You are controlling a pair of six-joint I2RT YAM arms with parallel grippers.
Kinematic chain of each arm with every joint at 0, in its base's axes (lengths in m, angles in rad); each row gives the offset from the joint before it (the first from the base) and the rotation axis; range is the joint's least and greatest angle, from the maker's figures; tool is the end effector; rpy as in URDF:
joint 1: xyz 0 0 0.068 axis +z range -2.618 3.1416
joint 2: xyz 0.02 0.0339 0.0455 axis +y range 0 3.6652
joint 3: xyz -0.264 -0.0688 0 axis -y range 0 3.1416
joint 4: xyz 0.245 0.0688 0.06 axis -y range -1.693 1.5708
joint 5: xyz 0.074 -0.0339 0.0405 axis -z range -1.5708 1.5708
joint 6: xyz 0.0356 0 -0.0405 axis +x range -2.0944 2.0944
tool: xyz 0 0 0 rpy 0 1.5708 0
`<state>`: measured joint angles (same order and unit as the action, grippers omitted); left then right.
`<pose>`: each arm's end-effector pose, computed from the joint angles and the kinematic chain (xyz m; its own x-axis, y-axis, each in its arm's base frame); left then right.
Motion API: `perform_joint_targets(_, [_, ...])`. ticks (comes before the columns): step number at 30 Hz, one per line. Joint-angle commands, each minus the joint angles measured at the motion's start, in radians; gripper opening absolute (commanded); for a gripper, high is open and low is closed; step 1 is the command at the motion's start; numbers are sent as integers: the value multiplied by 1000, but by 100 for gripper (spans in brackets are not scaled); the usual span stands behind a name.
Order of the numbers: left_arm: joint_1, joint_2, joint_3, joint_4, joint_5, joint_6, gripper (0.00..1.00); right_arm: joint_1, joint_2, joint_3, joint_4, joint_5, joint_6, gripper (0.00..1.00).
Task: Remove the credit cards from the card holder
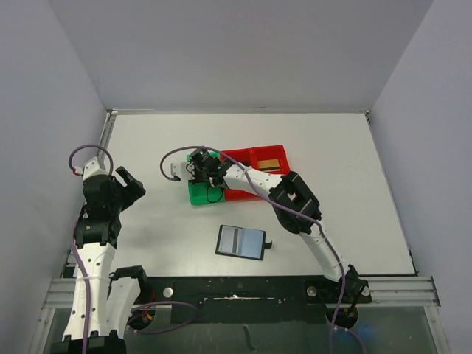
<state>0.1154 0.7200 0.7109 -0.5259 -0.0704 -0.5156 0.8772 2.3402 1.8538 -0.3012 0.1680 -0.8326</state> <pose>0.1599 0.0211 0.2895 -0.3543 -0.5362 -0.7661 -0.4019 0.8271 -0.3930 0.3404 0.4001 0.1643 0.2001 -0.9000 -0.3871 -0.7945 0.0821 -0.6016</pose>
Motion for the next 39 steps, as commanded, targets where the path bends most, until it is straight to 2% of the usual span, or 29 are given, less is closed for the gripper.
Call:
perform_joint_targets(1, [7,-13,4,56,2,5,77,-10,-9,91,-75,-55,16,29])
perform_joint_targets(3, [7,-12,4,58,4,5,77,-11,-14,93,-86,-64,29,39])
perform_joint_targets(7, [7,-11,3,58,8,6,77,-19,-18,109,-102,-80,61,45])
perform_joint_targets(18, [7,6,2,64,30,10,77,-35,-65,126,-108,-137,143,49])
perform_joint_targets(24, [7,10,2,66,42,14,77,-33,-214,61,-6,-122,328,52])
perform_joint_targets(28, [5,14,2,68,65,18,77,-32,-412,-149,140,-1,578,65])
perform_joint_targets(30, [5,16,-1,78,92,23,77,-36,-534,-303,206,35,766,67])
perform_joint_targets(33, [0,23,-13,114,192,42,76,-46,-703,-553,229,57,1046,69])
perform_joint_targets(37, [-19,41,-26,165,387,43,72,-67,-902,-821,232,-2,1432,65])
perform_joint_targets(39, [-58,50,-46,198,468,8,69,-69,-999,-976,293,-48,1566,64])
